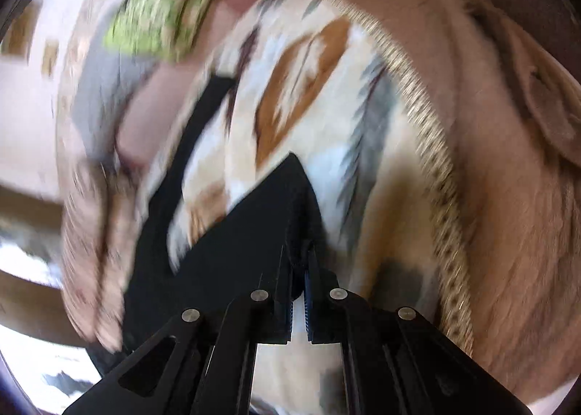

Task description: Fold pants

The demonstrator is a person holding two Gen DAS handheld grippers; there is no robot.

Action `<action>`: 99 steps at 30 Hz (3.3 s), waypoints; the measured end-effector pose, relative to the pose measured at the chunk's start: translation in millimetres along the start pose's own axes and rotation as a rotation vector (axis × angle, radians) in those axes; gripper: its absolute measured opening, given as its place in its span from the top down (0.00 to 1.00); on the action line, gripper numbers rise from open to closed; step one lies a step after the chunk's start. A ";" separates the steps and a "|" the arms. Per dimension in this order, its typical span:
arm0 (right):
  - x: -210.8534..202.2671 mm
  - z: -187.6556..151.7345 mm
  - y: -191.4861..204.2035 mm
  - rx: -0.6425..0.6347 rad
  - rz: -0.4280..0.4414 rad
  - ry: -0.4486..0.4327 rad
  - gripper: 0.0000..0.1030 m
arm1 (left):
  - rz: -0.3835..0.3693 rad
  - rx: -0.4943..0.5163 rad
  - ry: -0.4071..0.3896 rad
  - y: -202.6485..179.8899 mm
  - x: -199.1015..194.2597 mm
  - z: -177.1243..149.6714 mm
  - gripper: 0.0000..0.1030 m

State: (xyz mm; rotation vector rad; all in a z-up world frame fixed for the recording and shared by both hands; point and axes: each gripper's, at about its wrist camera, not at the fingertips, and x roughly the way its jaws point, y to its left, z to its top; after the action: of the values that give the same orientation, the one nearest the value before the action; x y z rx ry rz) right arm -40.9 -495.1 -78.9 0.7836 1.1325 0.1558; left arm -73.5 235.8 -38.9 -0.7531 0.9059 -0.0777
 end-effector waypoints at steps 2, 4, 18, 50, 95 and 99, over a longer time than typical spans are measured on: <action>1.9 0.4 2.7 -0.023 -0.070 -0.005 0.96 | 0.029 -0.038 0.016 11.0 3.4 -2.8 0.96; -8.1 3.2 8.5 -0.043 -0.176 -0.075 0.94 | 0.090 -0.044 0.003 16.5 4.7 -3.7 0.91; 35.3 116.1 93.9 0.145 0.258 -0.250 0.45 | -0.051 0.195 -0.142 -74.4 2.1 47.5 0.47; 32.8 75.1 40.0 0.109 -0.044 -0.330 0.97 | -0.013 0.126 0.111 -46.5 86.7 39.0 0.47; 89.8 18.9 101.8 -0.265 -0.236 -0.312 0.19 | 0.041 0.409 0.050 -91.3 97.8 150.3 0.00; 89.9 18.8 101.2 -0.264 -0.234 -0.313 0.19 | 0.088 0.544 0.064 -89.0 116.6 153.0 0.00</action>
State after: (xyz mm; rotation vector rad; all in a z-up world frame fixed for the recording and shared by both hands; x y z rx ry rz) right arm 42.1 -386.6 -79.0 0.4184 0.8757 -0.0145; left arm 134.3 212.5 -4.7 -0.2057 0.9216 -0.2609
